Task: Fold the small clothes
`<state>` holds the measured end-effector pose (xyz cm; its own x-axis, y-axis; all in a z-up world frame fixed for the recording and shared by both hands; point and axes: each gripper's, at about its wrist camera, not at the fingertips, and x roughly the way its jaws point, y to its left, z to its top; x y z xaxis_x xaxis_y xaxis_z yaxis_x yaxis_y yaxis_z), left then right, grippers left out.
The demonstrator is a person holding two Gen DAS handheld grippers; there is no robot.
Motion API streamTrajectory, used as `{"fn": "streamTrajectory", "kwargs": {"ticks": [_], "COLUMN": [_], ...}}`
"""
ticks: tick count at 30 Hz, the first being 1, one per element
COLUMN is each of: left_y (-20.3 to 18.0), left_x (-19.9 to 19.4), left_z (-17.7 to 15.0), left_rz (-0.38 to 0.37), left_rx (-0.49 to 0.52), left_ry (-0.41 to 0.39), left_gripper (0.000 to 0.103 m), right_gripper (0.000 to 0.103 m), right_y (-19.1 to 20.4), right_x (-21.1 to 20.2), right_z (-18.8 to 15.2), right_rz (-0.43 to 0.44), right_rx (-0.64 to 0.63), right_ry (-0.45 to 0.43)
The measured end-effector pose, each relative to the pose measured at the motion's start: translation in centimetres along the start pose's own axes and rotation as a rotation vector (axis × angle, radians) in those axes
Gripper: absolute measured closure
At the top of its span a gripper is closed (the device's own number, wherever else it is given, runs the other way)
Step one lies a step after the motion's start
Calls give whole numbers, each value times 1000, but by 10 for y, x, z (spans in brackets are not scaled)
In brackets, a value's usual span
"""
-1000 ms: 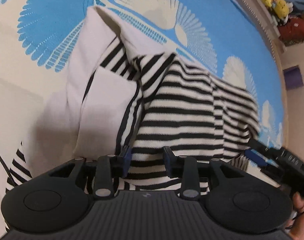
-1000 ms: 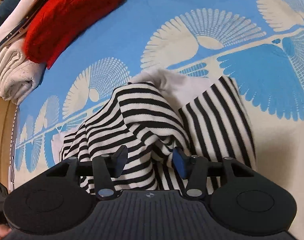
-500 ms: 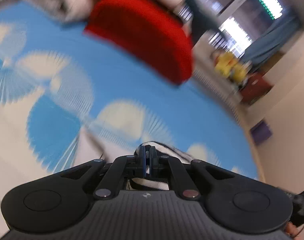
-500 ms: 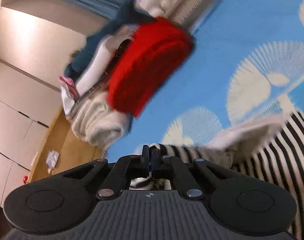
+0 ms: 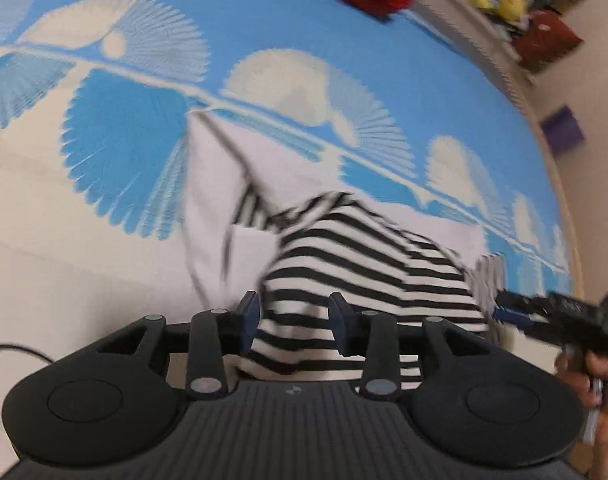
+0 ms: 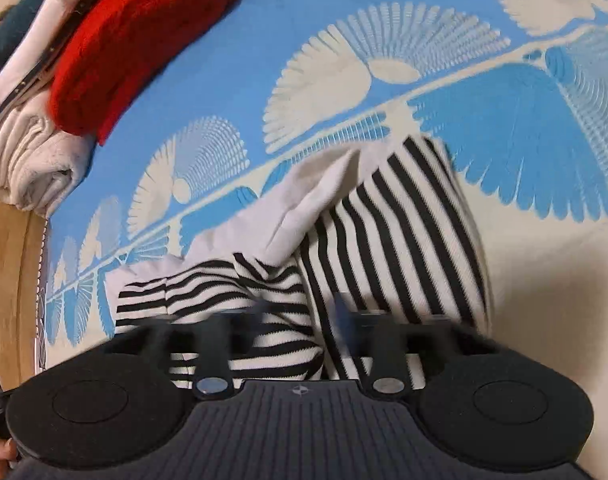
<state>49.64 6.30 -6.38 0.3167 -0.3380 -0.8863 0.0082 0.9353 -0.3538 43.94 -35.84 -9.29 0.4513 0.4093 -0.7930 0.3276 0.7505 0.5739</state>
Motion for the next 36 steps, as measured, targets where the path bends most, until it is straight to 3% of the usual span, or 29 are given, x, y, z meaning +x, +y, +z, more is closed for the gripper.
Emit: {"fn": "streamTrajectory", "kwargs": {"ticks": [2,4,5,6,7,9,12,14,15,16,19,21,23,25,27,28,30,32,34,35,36], "left_y": [4,10,9,8,7,2,-2,-5,-7,-7,5,6,-3,-11,-19,-22,-27,-26,-19,-14,-11], "left_x": [12,16,17,18,15,4,-28,-39,-35,-22,26,28,10,-9,-19,-17,-6,20,48,54,51], "left_z": [-2,-2,-3,-4,-4,-3,1,2,2,1,-10,-9,-1,4,2,0,-2,-8,-14,-16,-17], "left_rz": [20,17,8,-5,-20,-72,-229,-284,-263,-195,29,84,63,4,-67,-94,-125,-39,144,175,161], "left_rx": [-32,-47,-51,-52,-47,-43,-68,-56,-48,-43,-87,-80,-53,-24,-5,3,16,27,38,25,1], "left_ry": [39,63,63,54,39,-29,-127,-162,-138,-79,124,118,31,-70,-108,-104,-70,21,119,127,120], "left_gripper": [63,75,87,96,98,99,99,99,99,99,95,87,87,87,87,87,87,87,91,97,97], "right_gripper": [47,47,56,83,96,99,99,99,99,99,96,93,92,86,71,70,67,66,66,70,72], "right_y": [2,4,5,7,11,17,29,33,33,31,26,20,29,42,51,53,58,53,46,42,39], "right_x": [13,24,25,25,22,10,-33,-59,-65,-63,-17,8,6,-13,-33,-38,-31,-8,26,41,45], "right_z": [-4,-9,-14,-16,-17,-13,2,10,12,11,2,-9,-8,-4,-2,-2,-4,-9,-14,-17,-20], "right_rz": [-44,-63,-56,-39,-22,19,159,213,202,161,-84,-187,-262,-253,-184,-135,0,61,-61,-144,-165], "right_rx": [-22,-39,-44,-55,-65,-84,-79,-94,-103,-111,-171,-173,-217,-255,-263,-268,-275,-244,-224,-230,-238], "right_ry": [51,90,94,91,82,21,-148,-241,-260,-243,-25,62,-4,-123,-230,-247,-182,-54,77,125,121]}}
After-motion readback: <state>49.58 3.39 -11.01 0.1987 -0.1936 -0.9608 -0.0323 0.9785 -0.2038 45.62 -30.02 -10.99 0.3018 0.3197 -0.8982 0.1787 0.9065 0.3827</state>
